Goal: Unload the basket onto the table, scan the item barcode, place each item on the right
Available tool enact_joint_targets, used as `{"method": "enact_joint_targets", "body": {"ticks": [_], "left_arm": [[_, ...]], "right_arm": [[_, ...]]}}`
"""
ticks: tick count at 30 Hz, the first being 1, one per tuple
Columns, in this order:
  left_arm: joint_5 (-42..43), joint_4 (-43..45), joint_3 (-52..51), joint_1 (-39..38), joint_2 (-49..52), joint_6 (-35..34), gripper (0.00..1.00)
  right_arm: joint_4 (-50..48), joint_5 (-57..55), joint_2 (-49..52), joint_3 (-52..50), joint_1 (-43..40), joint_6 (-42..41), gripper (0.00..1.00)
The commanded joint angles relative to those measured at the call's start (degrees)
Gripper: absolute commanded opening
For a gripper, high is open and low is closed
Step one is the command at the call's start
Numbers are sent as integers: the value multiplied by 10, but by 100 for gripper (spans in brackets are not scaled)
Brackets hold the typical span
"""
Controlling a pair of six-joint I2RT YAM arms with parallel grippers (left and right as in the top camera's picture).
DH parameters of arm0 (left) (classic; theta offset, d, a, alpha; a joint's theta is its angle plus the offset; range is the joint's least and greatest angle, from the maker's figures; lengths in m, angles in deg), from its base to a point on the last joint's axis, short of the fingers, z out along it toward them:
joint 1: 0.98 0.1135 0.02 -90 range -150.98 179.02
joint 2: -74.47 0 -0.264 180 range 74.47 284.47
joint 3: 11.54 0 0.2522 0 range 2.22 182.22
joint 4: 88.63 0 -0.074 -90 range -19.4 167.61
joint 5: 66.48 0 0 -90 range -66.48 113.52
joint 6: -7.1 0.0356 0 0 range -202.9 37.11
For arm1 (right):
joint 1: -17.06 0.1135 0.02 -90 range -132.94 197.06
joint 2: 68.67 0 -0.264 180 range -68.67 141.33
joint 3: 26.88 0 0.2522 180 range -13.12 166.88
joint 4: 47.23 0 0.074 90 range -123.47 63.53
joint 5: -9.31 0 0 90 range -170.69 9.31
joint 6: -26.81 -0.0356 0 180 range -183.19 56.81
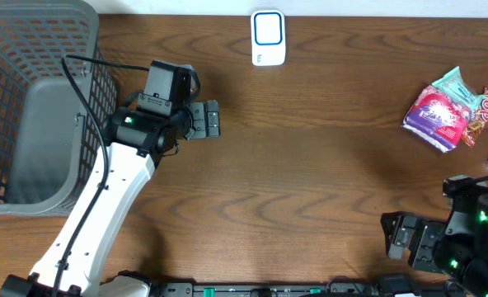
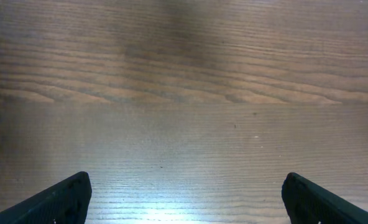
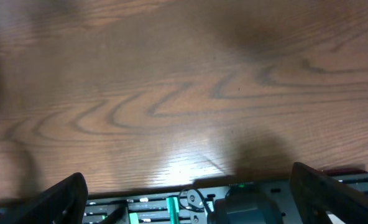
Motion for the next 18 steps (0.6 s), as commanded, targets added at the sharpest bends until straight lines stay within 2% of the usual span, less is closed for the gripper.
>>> {"method": "enact_joint_targets", "body": {"ticks": [1, 8, 13, 18], "left_arm": [[-7, -3, 8, 2, 3, 5, 98], [-7, -3, 8, 2, 3, 5, 98], [-7, -3, 8, 2, 3, 5, 98], [-7, -3, 8, 2, 3, 5, 98]], "right_arm": [[-12, -1, -19, -24, 4, 18, 99], [-73, 6, -71, -67, 4, 75, 99], [-102, 6, -118, -89, 4, 84, 99], [-189, 6, -172, -152, 8, 114, 99]]}}
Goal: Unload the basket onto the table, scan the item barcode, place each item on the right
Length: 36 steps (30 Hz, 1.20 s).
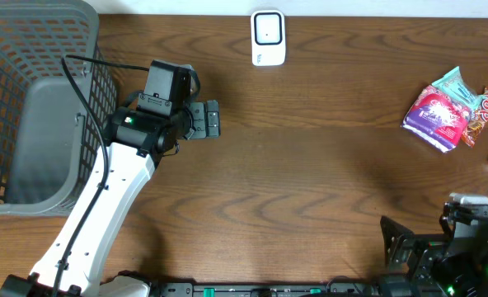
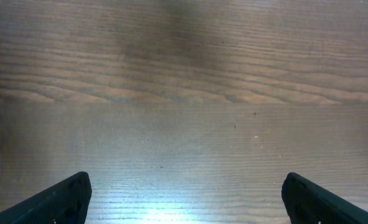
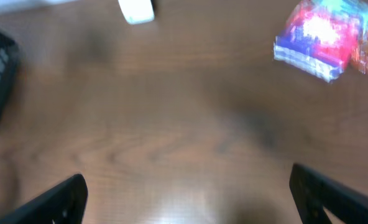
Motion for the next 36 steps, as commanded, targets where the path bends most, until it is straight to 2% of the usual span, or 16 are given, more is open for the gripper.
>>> {"method": "enact_joint_targets", "body": {"ticks": [1, 5, 12, 20, 28, 36], "left_arm": [[-7, -3, 8, 2, 3, 5, 98], [-7, -3, 8, 2, 3, 5, 98], [-7, -3, 8, 2, 3, 5, 98], [-7, -3, 8, 2, 3, 5, 98], [-7, -3, 8, 2, 3, 5, 98], [-7, -3, 8, 2, 3, 5, 98]], "right_arm": [[-47, 3, -38, -54, 7, 45, 99], [-160, 4, -120, -160, 7, 88, 99], [-353, 5, -248, -359, -12, 91, 99], [-585, 6, -291, -540, -13, 91, 99], [-777, 18, -307, -660, -39, 91, 99], [-863, 15, -307, -728, -58, 91, 99]]}}
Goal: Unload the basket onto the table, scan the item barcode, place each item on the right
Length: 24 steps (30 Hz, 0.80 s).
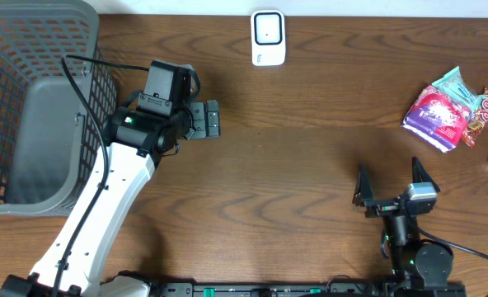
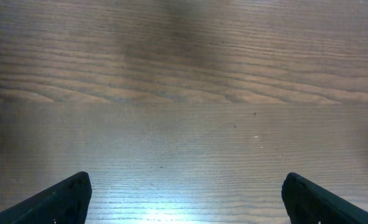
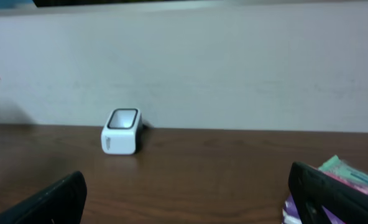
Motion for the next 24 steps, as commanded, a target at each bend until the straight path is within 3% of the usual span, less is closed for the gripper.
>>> {"method": "enact_joint_targets", "body": {"ticks": [1, 6, 11, 24], "left_arm": [[-7, -2, 8, 2, 3, 5, 98], [-7, -2, 8, 2, 3, 5, 98], [-7, -2, 8, 2, 3, 5, 98], [-7, -2, 8, 2, 3, 5, 98]], "right_arm": [[-13, 0, -4, -16, -5, 7, 99], [0, -5, -4, -16, -11, 15, 99], [97, -7, -4, -16, -14, -1, 99], [93, -7, -4, -16, -13, -15, 99]]}}
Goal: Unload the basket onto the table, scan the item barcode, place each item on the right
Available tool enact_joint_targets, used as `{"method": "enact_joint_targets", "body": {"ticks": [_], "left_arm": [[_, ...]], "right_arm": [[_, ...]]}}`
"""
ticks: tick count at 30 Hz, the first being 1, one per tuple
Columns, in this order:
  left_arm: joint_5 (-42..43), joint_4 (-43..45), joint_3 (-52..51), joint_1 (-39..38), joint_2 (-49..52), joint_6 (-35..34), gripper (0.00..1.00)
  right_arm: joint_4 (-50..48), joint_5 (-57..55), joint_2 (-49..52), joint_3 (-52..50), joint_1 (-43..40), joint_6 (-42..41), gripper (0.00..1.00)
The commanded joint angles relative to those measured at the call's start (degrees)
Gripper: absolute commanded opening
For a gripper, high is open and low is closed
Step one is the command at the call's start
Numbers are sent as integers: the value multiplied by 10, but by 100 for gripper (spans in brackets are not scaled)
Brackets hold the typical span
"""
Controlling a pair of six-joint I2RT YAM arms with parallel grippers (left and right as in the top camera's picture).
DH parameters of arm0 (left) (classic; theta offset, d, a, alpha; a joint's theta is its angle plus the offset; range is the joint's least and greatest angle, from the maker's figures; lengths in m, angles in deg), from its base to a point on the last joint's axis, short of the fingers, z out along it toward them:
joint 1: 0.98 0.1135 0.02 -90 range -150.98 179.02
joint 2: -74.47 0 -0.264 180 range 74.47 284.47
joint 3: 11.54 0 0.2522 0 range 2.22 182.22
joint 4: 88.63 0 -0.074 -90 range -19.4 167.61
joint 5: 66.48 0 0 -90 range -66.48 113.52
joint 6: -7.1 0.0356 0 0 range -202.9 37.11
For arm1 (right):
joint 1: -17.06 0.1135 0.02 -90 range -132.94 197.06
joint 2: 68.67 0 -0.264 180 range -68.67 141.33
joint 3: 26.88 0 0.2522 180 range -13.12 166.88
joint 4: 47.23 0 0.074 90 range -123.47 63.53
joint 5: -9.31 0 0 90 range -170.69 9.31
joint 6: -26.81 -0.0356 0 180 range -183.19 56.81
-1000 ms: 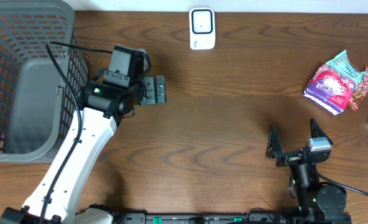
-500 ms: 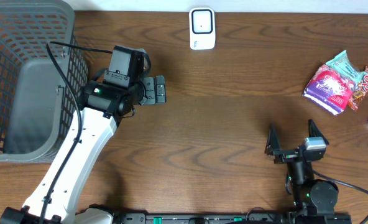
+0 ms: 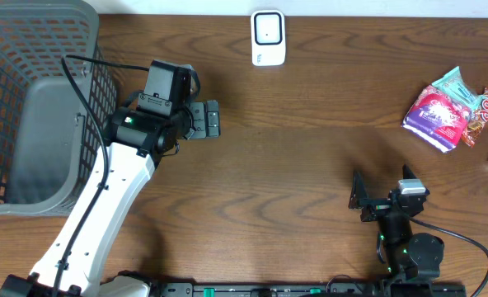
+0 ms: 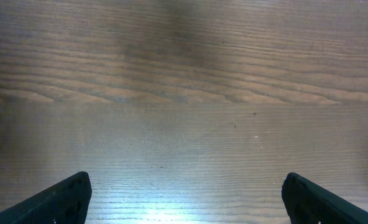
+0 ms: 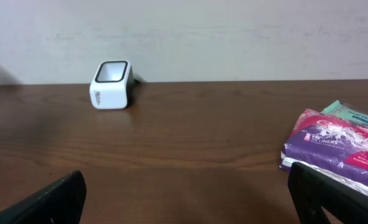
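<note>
The white barcode scanner (image 3: 268, 37) stands at the table's back edge; the right wrist view also shows the scanner (image 5: 111, 76). A purple-pink packet (image 3: 436, 115) lies at the right among other packets, and the same purple packet (image 5: 333, 147) shows in the right wrist view. My right gripper (image 3: 382, 190) is open at the front right, facing the back wall, with nothing between its fingers (image 5: 53, 199). My left gripper (image 3: 212, 120) is open over bare wood beside the basket, its fingers (image 4: 59, 200) empty.
A grey mesh basket (image 3: 30, 49) fills the left end. A teal packet (image 3: 462, 82), a red-wrapped one (image 3: 483, 109) and an orange one lie by the right edge. The table (image 3: 310, 148) is dark wood, backed by a pale wall (image 5: 234, 31).
My right gripper has shifted slightly left and tipped down, so its view shows more table and the purple packet. The left arm has not moved.
My right gripper was open, low at the front right corner, looking down at the table edge. Then its view swung across the table. Later it stood further left, open and facing the back wall and scanner, where it stays. The left gripper remained open throughout.
</note>
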Motion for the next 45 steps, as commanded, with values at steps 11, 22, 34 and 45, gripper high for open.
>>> {"method": "enact_joint_targets", "body": {"ticks": [11, 22, 34, 45], "left_arm": [[-7, -3, 8, 2, 3, 5, 98], [-24, -10, 8, 2, 3, 13, 98], [-50, 17, -142, 2, -121, 24, 98], [14, 191, -422, 50, -410, 70, 98]], "right_arm": [[3, -3, -4, -1, -3, -8, 99], [3, -3, -4, -1, -3, -8, 99], [3, -3, -4, -1, -3, -8, 99], [3, -3, -4, -1, -3, -8, 99]]}}
